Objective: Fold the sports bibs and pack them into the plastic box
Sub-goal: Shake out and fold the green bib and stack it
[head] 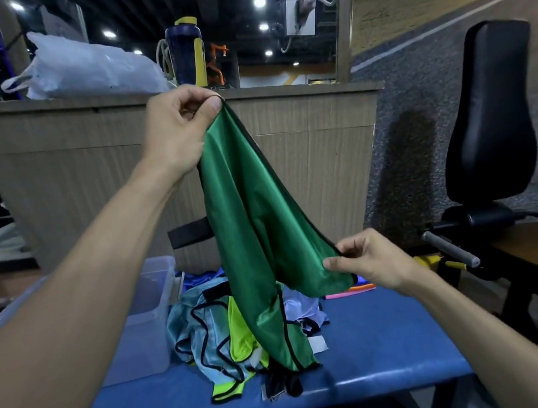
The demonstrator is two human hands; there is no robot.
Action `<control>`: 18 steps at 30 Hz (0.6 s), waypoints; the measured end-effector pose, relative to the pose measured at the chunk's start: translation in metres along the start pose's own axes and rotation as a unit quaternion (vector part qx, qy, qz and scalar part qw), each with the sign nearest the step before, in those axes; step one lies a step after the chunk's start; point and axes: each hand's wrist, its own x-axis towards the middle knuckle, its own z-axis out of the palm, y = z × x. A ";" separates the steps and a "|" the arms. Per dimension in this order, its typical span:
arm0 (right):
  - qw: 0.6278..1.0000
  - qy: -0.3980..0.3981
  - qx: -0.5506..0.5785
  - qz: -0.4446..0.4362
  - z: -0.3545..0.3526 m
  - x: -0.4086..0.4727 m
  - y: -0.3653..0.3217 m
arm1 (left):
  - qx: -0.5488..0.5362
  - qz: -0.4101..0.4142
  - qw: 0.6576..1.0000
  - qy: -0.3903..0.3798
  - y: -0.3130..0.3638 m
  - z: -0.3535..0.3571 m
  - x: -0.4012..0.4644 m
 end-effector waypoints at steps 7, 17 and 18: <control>0.992 0.113 0.048 -0.025 -0.031 -0.008 0.014 | 0.003 -0.019 0.999 0.030 -0.015 -0.023 0.000; 0.906 0.305 0.197 -0.219 -0.104 0.029 -0.125 | -0.065 -0.130 0.985 -0.095 -0.022 -0.035 -0.026; 0.895 0.308 0.210 -0.246 -0.114 0.029 -0.142 | -0.090 -0.141 0.981 -0.101 -0.016 -0.040 -0.026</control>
